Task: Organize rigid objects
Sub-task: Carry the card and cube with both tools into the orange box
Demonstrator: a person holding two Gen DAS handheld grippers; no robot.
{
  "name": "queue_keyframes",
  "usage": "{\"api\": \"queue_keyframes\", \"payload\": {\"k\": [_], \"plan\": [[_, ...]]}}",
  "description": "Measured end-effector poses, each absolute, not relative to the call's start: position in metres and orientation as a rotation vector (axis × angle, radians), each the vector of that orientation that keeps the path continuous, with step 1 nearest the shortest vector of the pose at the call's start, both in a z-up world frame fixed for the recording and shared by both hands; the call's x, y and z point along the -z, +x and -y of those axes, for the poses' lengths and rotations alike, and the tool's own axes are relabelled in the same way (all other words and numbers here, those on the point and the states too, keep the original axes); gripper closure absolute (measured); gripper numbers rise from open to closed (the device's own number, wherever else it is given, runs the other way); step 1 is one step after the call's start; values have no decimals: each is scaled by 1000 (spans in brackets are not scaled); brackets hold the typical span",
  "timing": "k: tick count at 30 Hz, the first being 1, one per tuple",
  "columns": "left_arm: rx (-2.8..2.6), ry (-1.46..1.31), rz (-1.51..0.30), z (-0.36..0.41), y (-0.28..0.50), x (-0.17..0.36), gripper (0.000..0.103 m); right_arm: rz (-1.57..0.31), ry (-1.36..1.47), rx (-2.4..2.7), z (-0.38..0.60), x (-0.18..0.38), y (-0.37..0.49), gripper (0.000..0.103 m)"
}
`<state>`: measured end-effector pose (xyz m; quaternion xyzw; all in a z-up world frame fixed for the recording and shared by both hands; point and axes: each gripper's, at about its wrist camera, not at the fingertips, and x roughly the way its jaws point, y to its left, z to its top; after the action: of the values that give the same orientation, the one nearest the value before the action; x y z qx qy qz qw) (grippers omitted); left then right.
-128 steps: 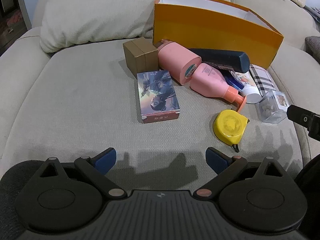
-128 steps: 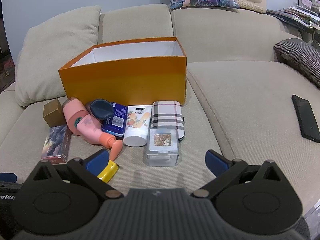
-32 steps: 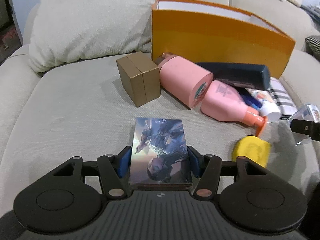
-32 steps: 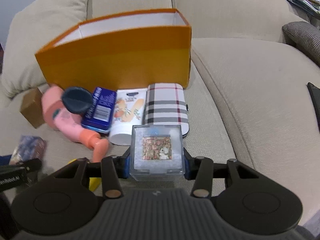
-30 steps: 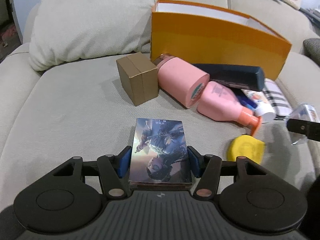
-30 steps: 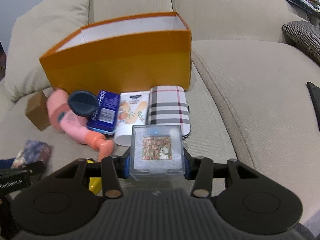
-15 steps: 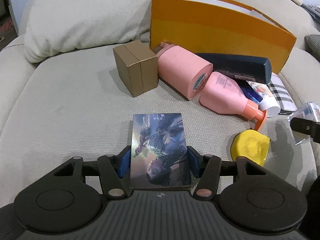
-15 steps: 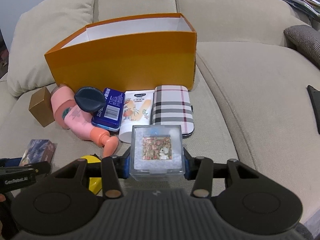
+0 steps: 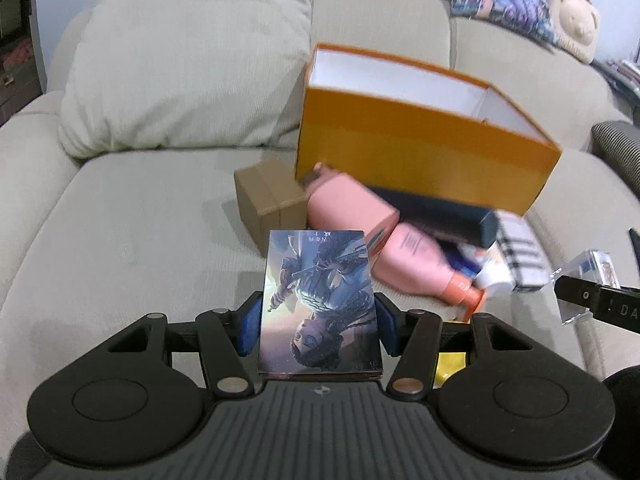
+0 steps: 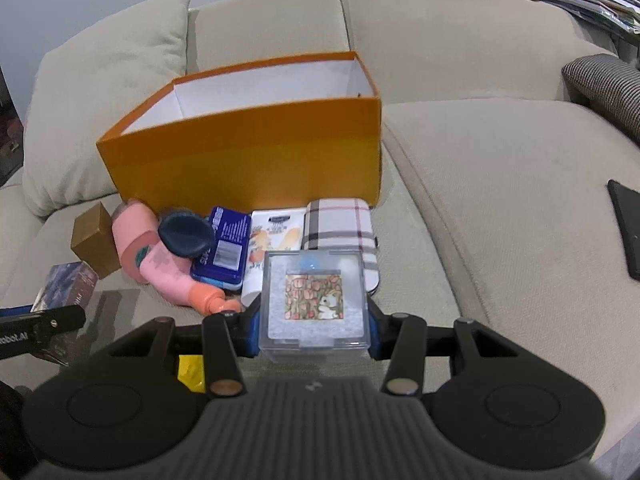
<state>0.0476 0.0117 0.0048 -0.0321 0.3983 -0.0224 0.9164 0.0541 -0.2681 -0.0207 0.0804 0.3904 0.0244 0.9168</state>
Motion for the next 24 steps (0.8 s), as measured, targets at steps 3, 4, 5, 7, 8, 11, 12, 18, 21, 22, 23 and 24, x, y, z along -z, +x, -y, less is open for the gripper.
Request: {"api": "queue_keyframes", "payload": {"k": [3, 4, 5, 7, 8, 11, 12, 18, 21, 22, 23, 24], "plan": [[63, -58, -786, -9, 51, -29, 38, -785, 162, -72, 274, 0, 59, 54], [70, -54, -771, -8, 54, -39, 38, -775, 154, -84, 276, -9, 62, 54], [77, -47, -751, -6, 59, -51, 38, -768, 144, -93, 277, -17, 65, 54], [92, -31, -715, -1, 72, -75, 38, -747, 125, -120, 281, -39, 77, 54], [101, -26, -702, 2, 80, -86, 38, -737, 115, -130, 282, -48, 83, 54], [116, -25, -686, 13, 118, -112, 38, -702, 100, -154, 286, -80, 115, 54], [116, -10, -681, 18, 132, -117, 38, -697, 104, -161, 288, -90, 130, 54], [104, 71, -726, 53, 223, -114, 38, -755, 115, -175, 283, -99, 231, 54], [103, 81, -783, 60, 260, -101, 38, -838, 115, -189, 279, -84, 274, 54], [104, 82, -811, 61, 270, -94, 38, -862, 119, -197, 278, -78, 284, 54], [110, 82, -840, 61, 279, -89, 38, -897, 119, -200, 274, -69, 296, 54], [117, 76, -873, 61, 289, -81, 38, -929, 120, -206, 271, -61, 305, 54]]}}
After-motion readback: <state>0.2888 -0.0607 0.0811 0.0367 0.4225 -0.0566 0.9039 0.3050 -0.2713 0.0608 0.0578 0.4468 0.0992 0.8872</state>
